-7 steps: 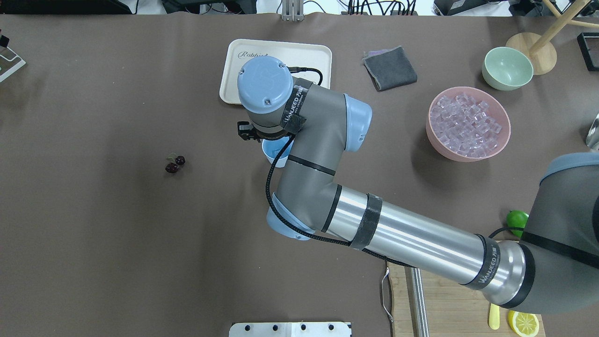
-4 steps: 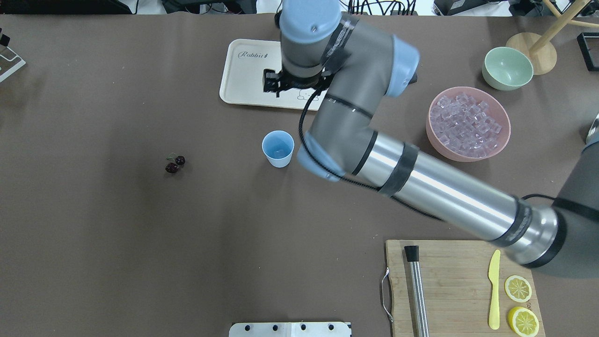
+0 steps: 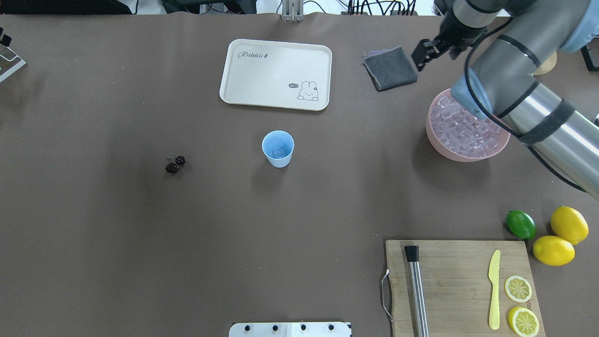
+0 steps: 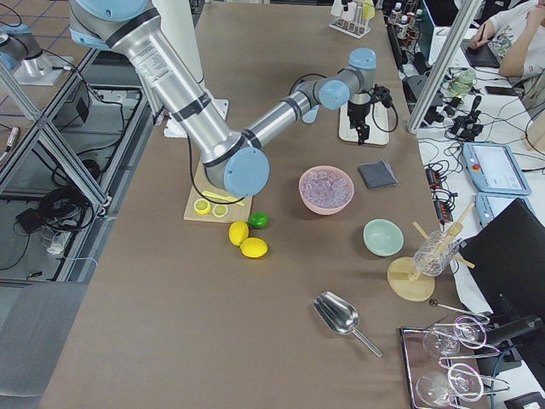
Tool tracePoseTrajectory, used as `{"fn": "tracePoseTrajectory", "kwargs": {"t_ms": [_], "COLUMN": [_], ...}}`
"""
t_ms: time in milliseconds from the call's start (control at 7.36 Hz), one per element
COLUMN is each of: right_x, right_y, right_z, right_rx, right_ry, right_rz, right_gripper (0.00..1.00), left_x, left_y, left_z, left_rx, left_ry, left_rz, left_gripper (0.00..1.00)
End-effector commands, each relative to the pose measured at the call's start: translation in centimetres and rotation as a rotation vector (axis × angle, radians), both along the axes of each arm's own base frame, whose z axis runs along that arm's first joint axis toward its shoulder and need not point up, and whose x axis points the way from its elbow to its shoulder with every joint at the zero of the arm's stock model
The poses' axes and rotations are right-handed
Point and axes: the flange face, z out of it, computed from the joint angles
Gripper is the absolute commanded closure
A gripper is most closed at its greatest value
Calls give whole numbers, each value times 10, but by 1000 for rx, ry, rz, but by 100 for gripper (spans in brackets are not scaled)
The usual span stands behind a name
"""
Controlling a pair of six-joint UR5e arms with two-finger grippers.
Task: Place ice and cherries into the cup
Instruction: 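Return the right gripper to the pink bowl and grasp another ice cube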
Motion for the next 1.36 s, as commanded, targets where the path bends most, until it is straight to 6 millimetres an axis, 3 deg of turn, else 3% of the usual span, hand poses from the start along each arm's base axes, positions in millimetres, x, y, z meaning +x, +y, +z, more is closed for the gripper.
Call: {"fn": "tracePoseTrajectory", "kwargs": {"t_ms": [0, 272, 543, 951, 1222], "right_x": [37, 45, 6, -18, -22], "right_y": [14, 39, 55, 69, 74], "right_z": [79, 98, 101, 109, 109], "right_rx": [28, 79, 71, 86, 100], "right_ry": [107, 89, 129, 147, 129], "right_rz": [-54, -36, -23, -42, -36], "right_gripper": [9, 9, 8, 6, 6], "left_x": [4, 8, 8, 8, 14], "left_y": [-3, -3, -3, -3, -3], "left_z": [-5, -4, -4, -5, -3], "left_rx": [6, 5, 3, 6, 2], "left_ry": [1, 1, 1, 1, -1], "left_rz": [5, 12, 12, 12, 20], "left_gripper": [2, 2, 2, 2, 2]}}
